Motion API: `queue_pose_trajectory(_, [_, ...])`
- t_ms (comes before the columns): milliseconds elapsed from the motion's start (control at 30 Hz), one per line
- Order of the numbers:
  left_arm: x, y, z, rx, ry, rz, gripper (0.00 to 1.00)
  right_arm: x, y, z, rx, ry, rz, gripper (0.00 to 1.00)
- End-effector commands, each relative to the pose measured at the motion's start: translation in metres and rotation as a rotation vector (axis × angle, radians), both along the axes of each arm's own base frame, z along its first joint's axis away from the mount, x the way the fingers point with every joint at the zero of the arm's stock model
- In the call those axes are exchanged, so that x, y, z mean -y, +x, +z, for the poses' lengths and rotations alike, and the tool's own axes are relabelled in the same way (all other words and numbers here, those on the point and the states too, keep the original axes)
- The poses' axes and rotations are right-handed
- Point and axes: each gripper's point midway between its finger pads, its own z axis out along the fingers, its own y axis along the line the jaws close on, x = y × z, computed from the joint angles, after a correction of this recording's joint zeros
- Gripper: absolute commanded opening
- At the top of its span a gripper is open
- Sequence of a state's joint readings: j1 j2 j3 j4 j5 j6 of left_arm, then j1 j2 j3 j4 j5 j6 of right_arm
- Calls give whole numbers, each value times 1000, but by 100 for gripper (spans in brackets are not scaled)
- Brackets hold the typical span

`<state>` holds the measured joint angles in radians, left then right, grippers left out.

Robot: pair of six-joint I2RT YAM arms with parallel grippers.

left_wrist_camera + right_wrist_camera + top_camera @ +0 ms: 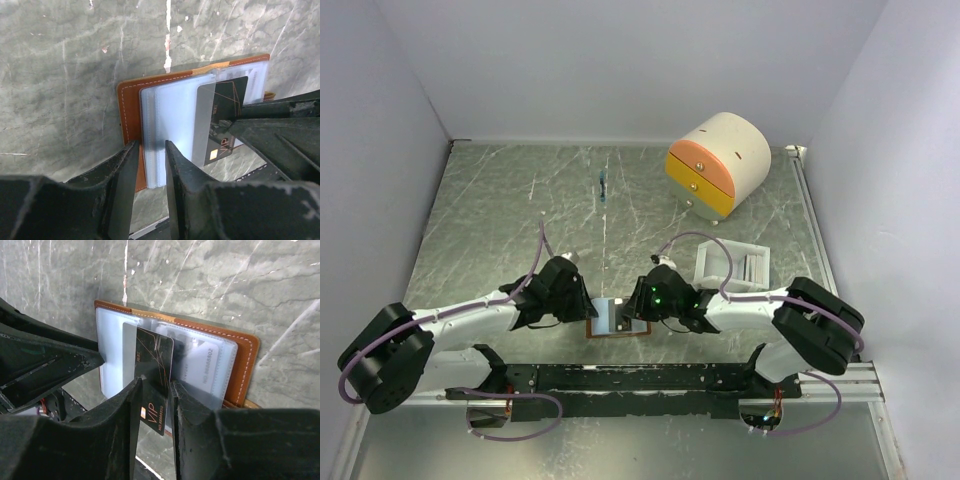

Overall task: Put the credit cards into the card holder
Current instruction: Insert the credit card into the card holder.

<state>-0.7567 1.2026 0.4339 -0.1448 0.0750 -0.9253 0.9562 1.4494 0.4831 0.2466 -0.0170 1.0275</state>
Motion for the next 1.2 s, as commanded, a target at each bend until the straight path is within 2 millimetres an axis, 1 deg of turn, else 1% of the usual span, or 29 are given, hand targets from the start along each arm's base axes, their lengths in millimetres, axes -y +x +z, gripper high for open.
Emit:
queue_pose_trajectory(0, [11,-4,5,-3,-65,-25,38,0,-10,-12,-24,-57,23,30])
queue_pose_trajectory(67, [13,-5,5,-10,-81,-27,38,-8,-12,-11,-24,-51,32,30])
queue_pose_trajectory(133, [14,-7,4,-16,-87,-28,38,-8,-12,-14,-31,-65,30,30])
queue_pose_trajectory(200, [13,-6,4,-15,-82,-27,37,-4,-10,-16,-30,-90,18,30])
queue_pose_trajectory(267, [12,-7,4,-13,-77,-25,37,3,-8,-16,-22,-126,0,31])
queue_pose_trajectory(367, [11,-7,5,-11,-79,-24,38,12,-4,-8,8,-150,-21,35])
queue_pose_trajectory(467, [11,-7,5,-7,-87,-25,38,11,-4,1,28,-139,-13,36])
queue_pose_trajectory(700, [18,-9,6,-16,-112,-55,38,-2,-6,-5,17,-105,22,36])
queue_pose_trajectory(800, [19,-8,6,-10,-114,-57,38,-14,-4,-1,35,-90,45,36])
queue_pose_trajectory(967, [21,-6,8,-2,-118,-62,37,-33,-9,5,68,-69,108,27])
queue_pose_trajectory(1167, [23,-5,8,1,-125,-69,37,-38,-16,0,85,-94,155,20])
